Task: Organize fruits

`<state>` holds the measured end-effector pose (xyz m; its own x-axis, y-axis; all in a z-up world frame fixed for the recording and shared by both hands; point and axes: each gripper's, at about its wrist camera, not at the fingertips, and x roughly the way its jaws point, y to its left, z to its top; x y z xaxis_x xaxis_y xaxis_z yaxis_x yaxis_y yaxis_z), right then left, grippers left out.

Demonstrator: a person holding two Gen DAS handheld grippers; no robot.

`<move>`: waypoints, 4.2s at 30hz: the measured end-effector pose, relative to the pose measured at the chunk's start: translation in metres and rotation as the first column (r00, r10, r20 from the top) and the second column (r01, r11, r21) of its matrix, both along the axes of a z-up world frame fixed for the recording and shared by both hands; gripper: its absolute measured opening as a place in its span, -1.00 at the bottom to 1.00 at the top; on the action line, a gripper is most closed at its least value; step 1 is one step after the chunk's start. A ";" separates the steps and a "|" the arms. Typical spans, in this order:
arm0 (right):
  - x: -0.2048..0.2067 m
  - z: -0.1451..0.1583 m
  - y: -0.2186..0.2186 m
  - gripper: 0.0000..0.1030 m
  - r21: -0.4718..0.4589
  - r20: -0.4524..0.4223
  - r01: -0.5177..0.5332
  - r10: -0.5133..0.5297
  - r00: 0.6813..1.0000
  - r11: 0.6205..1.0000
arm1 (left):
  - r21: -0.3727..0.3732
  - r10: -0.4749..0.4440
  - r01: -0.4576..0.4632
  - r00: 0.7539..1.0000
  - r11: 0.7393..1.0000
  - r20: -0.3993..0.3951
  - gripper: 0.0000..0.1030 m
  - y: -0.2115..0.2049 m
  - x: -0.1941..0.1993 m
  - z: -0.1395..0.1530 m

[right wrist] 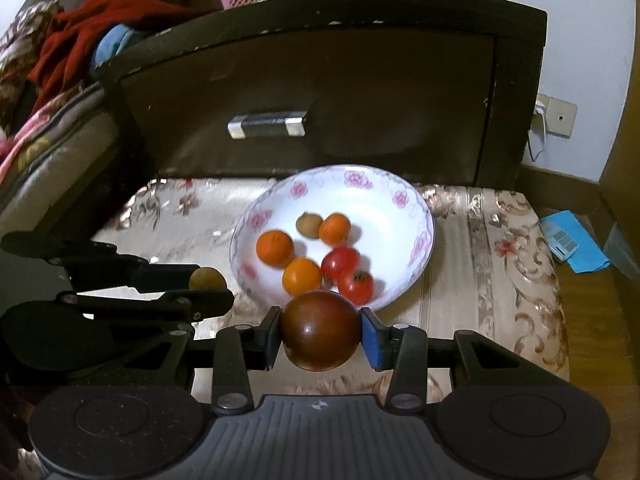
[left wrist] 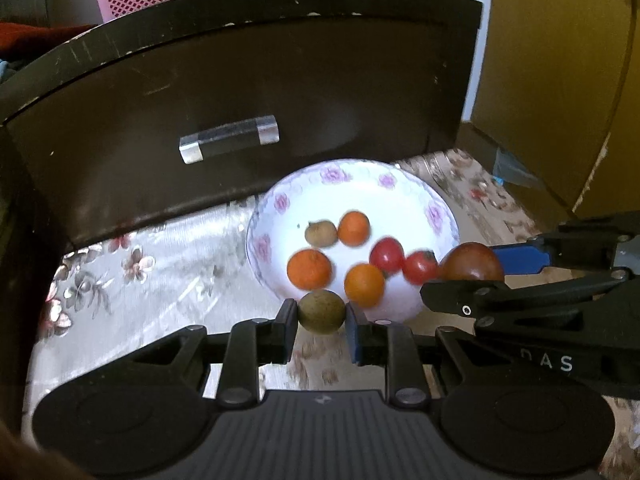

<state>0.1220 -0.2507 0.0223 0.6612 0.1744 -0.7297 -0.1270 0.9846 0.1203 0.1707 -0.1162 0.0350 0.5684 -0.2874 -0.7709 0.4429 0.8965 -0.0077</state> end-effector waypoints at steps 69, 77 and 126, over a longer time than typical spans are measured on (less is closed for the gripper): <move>0.034 0.004 -0.031 -0.07 0.033 0.049 0.106 -0.108 0.993 0.994 | -0.027 0.122 -0.120 0.989 0.992 0.080 0.73 0.002 0.002 0.016; -0.003 0.016 -0.033 -0.05 0.047 0.060 0.141 -0.144 0.988 0.989 | -0.023 0.120 -0.118 0.988 0.993 0.098 0.85 0.006 -0.030 0.025; -0.126 0.013 0.013 -0.02 0.043 -0.013 0.114 -0.114 0.993 0.993 | -0.002 0.217 -0.218 0.973 0.976 0.076 1.00 0.053 -0.147 0.020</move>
<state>-0.0040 -0.2375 0.0353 0.6710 0.1299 -0.7300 -0.0126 0.9864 0.1639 0.0235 -0.0635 0.0545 0.6734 -0.1457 -0.7248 0.2362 0.9714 0.0242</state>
